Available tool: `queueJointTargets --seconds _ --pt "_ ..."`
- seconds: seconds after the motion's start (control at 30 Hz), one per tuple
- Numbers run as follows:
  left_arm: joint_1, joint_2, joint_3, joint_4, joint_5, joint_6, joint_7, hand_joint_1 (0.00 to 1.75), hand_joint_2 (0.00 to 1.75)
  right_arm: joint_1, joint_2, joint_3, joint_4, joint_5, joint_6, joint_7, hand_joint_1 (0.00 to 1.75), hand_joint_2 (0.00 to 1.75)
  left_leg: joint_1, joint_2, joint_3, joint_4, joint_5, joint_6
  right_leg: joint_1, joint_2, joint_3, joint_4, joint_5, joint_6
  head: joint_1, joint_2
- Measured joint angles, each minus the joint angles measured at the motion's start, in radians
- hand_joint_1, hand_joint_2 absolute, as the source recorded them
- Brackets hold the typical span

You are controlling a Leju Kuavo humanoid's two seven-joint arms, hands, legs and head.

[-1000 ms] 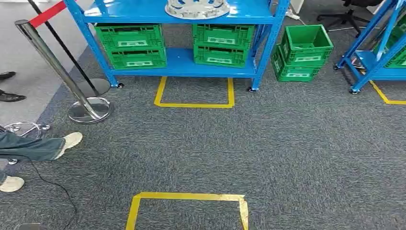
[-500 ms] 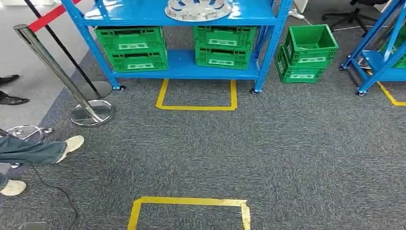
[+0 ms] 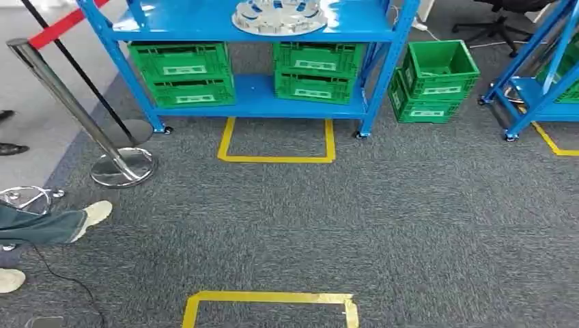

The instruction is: Take the parts from the cabinet and place them on the table.

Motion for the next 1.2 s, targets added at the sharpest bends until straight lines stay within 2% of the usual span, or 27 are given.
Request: queueJointTargets --seconds 0.03,0.07,0.17,0.2,0.23,0.27,0.33,0.37,0.4,0.43,0.47,0.53,0.6,0.67,0.7,0.73,0.77,0.83,0.87,0.9,0.93,0.97,1.0,1.07,1.1,1.13,1.2 --pt "0.002 0.000 0.001 0.000 -0.001 0.002 -0.002 0.00 0.00 0.001 0.000 0.000 0.000 -0.002 0.000 -0.001 0.00 0.00 0.000 0.002 0.012 -0.004 -0.007 0.009 -0.001 -0.006 -0.008 0.022 -0.011 0.004 0.002 0.000" --pt "0.001 0.000 0.001 0.000 -0.002 0.003 -0.003 0.00 0.00 -0.002 0.000 0.000 0.000 -0.003 0.000 -0.001 0.00 0.00 0.000 0.003 0.018 -0.004 -0.013 0.016 0.000 -0.010 -0.037 0.075 -0.036 0.006 0.005 0.000" --pt "0.000 0.001 0.005 0.001 -0.004 0.009 -0.004 0.00 0.00 -0.001 0.000 0.000 0.000 -0.008 0.000 -0.002 0.00 0.00 -0.005 0.002 0.031 -0.004 -0.030 0.023 0.001 -0.010 -0.183 0.295 -0.119 0.008 0.012 0.000" --pt "0.000 0.002 0.007 0.001 -0.004 0.009 -0.005 0.00 0.00 0.001 0.000 0.000 0.000 -0.009 0.000 -0.002 0.00 0.00 -0.006 0.002 0.040 -0.004 -0.037 0.023 0.001 -0.010 -0.213 0.319 -0.117 0.006 0.013 0.000" --pt "0.001 0.002 0.009 0.002 -0.004 0.011 -0.005 0.00 0.00 0.003 0.000 0.000 0.000 -0.009 0.000 -0.002 0.00 0.00 -0.007 0.001 0.052 -0.004 -0.045 0.023 0.002 -0.010 -0.220 0.296 -0.088 0.005 0.013 0.000" --pt "0.002 0.002 0.010 0.003 -0.004 0.012 -0.005 0.00 0.00 0.004 0.000 0.000 0.000 -0.010 0.000 -0.002 0.00 0.00 -0.007 0.000 0.066 -0.004 -0.055 0.022 0.002 -0.010 -0.207 0.236 -0.040 0.001 0.015 0.000" --pt "0.002 0.002 0.011 0.003 -0.005 0.013 -0.005 0.00 0.00 0.003 0.000 0.000 0.000 -0.009 0.000 -0.002 0.00 0.00 -0.008 0.000 0.092 -0.004 -0.075 0.017 0.006 -0.011 -0.160 0.073 0.084 -0.010 0.016 0.000" --pt "0.000 0.002 0.013 0.004 -0.005 0.014 -0.005 0.00 0.00 0.004 0.000 0.000 0.001 -0.010 0.000 -0.002 0.00 0.00 -0.009 0.000 0.098 -0.001 -0.084 0.013 0.009 -0.013 -0.159 0.039 0.109 -0.017 0.017 0.000" --pt "-0.002 0.003 0.014 0.005 -0.006 0.016 -0.005 0.00 0.00 0.001 0.000 0.000 0.001 -0.009 0.000 -0.002 0.00 0.00 -0.011 -0.001 0.101 -0.003 -0.090 0.005 0.011 -0.015 -0.156 0.038 0.067 -0.020 0.017 0.000" --pt "-0.002 0.004 0.014 0.005 -0.006 0.016 -0.005 0.00 0.00 0.002 0.000 0.000 0.001 -0.010 0.000 -0.002 0.00 0.00 -0.009 -0.001 0.103 -0.010 -0.097 -0.004 0.014 -0.013 -0.142 0.035 0.082 -0.027 0.015 0.000" --pt "-0.002 0.005 0.014 0.005 -0.007 0.016 -0.006 0.00 0.00 0.004 0.000 0.000 0.001 -0.009 0.000 -0.001 0.00 0.00 -0.010 -0.001 0.113 0.001 -0.088 -0.010 0.014 -0.014 -0.150 0.030 0.086 -0.035 0.017 0.000" --pt "-0.004 0.004 0.014 0.008 -0.010 0.017 -0.006 0.00 0.00 0.004 0.000 0.000 0.002 -0.010 0.000 -0.002 0.00 0.00 -0.008 0.001 0.111 0.023 -0.093 -0.018 0.006 -0.011 -0.116 0.022 0.087 -0.045 0.015 0.000" --pt "-0.009 0.006 0.014 0.009 -0.010 0.018 -0.006 0.00 0.00 -0.001 0.000 0.000 0.002 -0.010 -0.001 -0.002 0.00 0.00 -0.007 0.001 0.048 0.134 -0.123 -0.030 0.005 -0.011 -0.104 0.017 0.080 -0.055 0.011 0.000" --pt "-0.009 0.008 0.015 0.010 -0.011 0.018 -0.006 0.00 0.00 0.000 0.000 0.000 0.002 -0.010 0.000 -0.002 0.00 0.00 -0.006 0.001 -0.045 0.267 -0.193 -0.036 0.005 -0.009 -0.093 0.016 0.067 -0.056 0.010 0.000" --pt "-0.008 0.008 0.016 0.012 -0.013 0.018 -0.006 0.00 0.00 0.002 0.000 0.000 0.002 -0.010 0.000 -0.002 0.00 0.00 -0.005 0.001 -0.075 0.294 -0.201 -0.037 0.005 -0.008 -0.084 0.016 0.060 -0.056 0.009 0.000" --pt "-0.007 0.009 0.016 0.014 -0.014 0.019 -0.006 0.00 0.00 0.004 0.001 0.000 0.002 -0.010 0.000 -0.002 0.00 0.00 -0.004 0.001 -0.083 0.279 -0.178 -0.036 0.005 -0.007 -0.074 0.016 0.052 -0.055 0.009 0.000" --pt "-0.007 0.010 0.017 0.015 -0.014 0.019 -0.006 0.00 0.00 0.004 0.001 0.000 0.002 -0.010 0.000 -0.002 0.00 0.00 -0.004 0.001 -0.074 0.231 -0.133 -0.036 0.004 -0.005 -0.062 0.016 0.044 -0.053 0.010 0.000" --pt "-0.007 0.013 0.017 0.016 -0.016 0.020 -0.006 0.00 0.00 0.003 0.001 0.000 0.002 -0.010 0.000 -0.002 0.00 0.00 -0.002 0.002 -0.026 0.076 -0.013 -0.037 -0.002 -0.005 -0.036 0.016 0.026 -0.045 0.009 0.000" --pt "-0.005 0.013 0.018 0.019 -0.016 0.021 -0.006 0.00 0.00 0.002 0.000 0.000 0.002 -0.010 0.000 -0.002 0.00 0.00 -0.002 0.004 -0.011 0.019 0.014 -0.039 0.000 -0.004 -0.031 0.017 0.016 -0.037 0.008 0.000" --pt "-0.010 0.013 0.018 0.021 -0.017 0.021 -0.006 0.00 0.00 0.001 0.000 0.000 0.003 -0.010 0.000 -0.002 0.00 0.00 -0.005 0.010 -0.007 0.013 -0.047 -0.026 0.003 -0.002 -0.026 0.017 0.006 -0.029 0.003 0.000" --pt "-0.011 0.015 0.018 0.022 -0.017 0.021 -0.006 0.00 0.00 -0.001 0.000 0.000 0.003 -0.010 0.000 -0.001 0.00 0.00 -0.008 0.009 -0.004 0.013 -0.040 -0.020 0.004 -0.004 -0.031 0.008 -0.001 -0.021 0.003 0.000" --pt "-0.009 0.014 0.018 0.022 -0.017 0.021 -0.006 0.00 0.00 0.000 0.001 0.000 0.003 -0.010 0.000 -0.001 0.00 0.00 -0.005 0.005 -0.002 -0.002 -0.022 -0.007 0.004 -0.005 -0.004 0.014 0.012 -0.013 0.004 0.000" --pt "-0.006 0.014 0.018 0.023 -0.017 0.023 -0.006 0.00 0.00 0.001 0.001 0.000 0.003 -0.010 0.000 -0.002 0.00 0.00 -0.005 0.005 0.004 -0.001 -0.017 0.000 0.006 -0.006 -0.003 0.010 0.014 -0.007 0.006 0.000" --pt "-0.006 0.014 0.019 0.023 -0.017 0.023 -0.006 0.00 0.00 0.000 0.001 0.000 0.003 -0.010 0.000 -0.002 0.00 0.00 -0.001 0.006 0.025 -0.002 -0.013 0.013 0.004 -0.010 -0.010 0.034 -0.007 0.001 0.010 0.000" --pt "-0.007 0.014 0.019 0.023 -0.017 0.023 -0.006 0.00 0.00 -0.003 0.001 0.000 0.003 -0.010 0.000 -0.002 0.00 0.00 -0.002 0.006 0.027 -0.002 -0.017 0.018 0.005 -0.011 -0.044 0.092 -0.016 0.004 0.016 0.000" --pt "-0.008 0.014 0.019 0.024 -0.017 0.024 -0.006 0.00 0.00 -0.005 0.001 0.000 0.003 -0.010 0.000 -0.002 0.00 0.00 -0.003 0.006 0.029 -0.002 -0.022 0.022 0.005 -0.011 -0.104 0.188 -0.048 0.006 0.017 0.000" --pt "-0.008 0.014 0.019 0.024 -0.021 0.024 -0.006 0.00 0.00 0.000 0.001 0.000 0.003 -0.011 0.001 -0.001 0.00 0.00 -0.007 0.005 0.038 -0.002 -0.035 0.025 0.005 -0.011 -0.192 0.302 -0.113 0.005 0.019 0.000"
